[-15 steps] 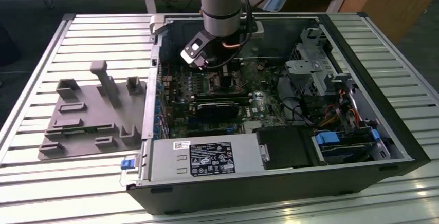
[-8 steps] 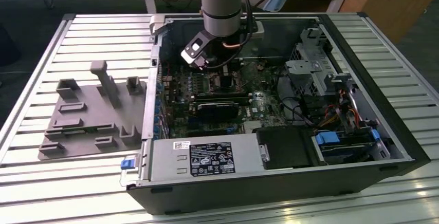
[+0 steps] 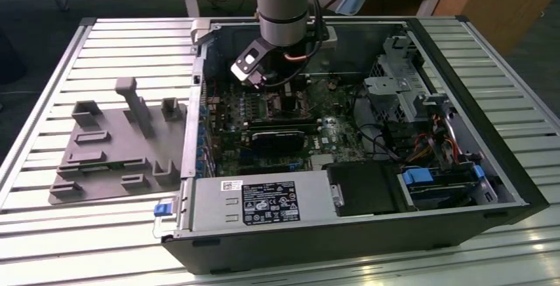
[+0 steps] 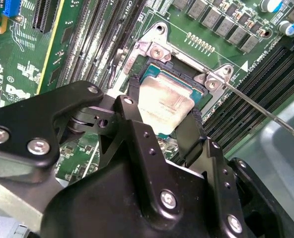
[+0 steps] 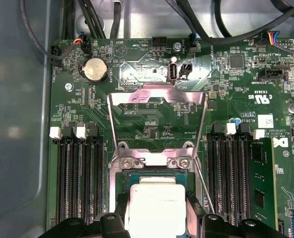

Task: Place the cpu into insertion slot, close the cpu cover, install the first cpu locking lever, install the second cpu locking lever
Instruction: 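Place the cpu into insertion slot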

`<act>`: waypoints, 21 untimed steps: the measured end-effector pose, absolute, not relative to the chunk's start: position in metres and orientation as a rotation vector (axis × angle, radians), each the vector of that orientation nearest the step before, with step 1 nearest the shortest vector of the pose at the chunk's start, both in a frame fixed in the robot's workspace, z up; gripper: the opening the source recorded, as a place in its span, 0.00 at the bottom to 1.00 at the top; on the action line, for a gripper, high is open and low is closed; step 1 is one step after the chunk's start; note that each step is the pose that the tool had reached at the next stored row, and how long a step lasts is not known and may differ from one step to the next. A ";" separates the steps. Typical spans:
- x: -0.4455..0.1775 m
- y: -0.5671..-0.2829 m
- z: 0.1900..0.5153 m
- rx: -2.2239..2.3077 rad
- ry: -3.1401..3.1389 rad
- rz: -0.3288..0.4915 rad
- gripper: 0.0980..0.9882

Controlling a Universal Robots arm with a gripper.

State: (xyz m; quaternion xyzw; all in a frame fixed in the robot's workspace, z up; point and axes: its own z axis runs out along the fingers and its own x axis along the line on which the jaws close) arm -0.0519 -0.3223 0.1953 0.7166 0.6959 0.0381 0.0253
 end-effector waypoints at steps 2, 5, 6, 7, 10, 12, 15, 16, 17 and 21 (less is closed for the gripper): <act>-0.052 -0.322 0.195 2.204 2.164 0.118 0.49; -0.052 -0.322 0.195 2.194 2.176 0.119 0.49; -0.052 -0.322 0.194 2.193 2.176 0.119 0.49; -0.052 -0.322 0.194 2.193 2.176 0.119 0.49; -0.052 -0.322 0.193 2.194 2.177 0.120 0.49; -0.052 -0.322 0.193 2.194 2.177 0.121 0.49; -0.052 -0.322 0.192 2.194 2.177 0.121 0.49; -0.052 -0.322 0.192 2.194 2.177 0.121 0.49; -0.052 -0.322 0.192 2.194 2.177 0.121 0.49; -0.052 -0.322 0.192 2.196 2.175 0.121 0.49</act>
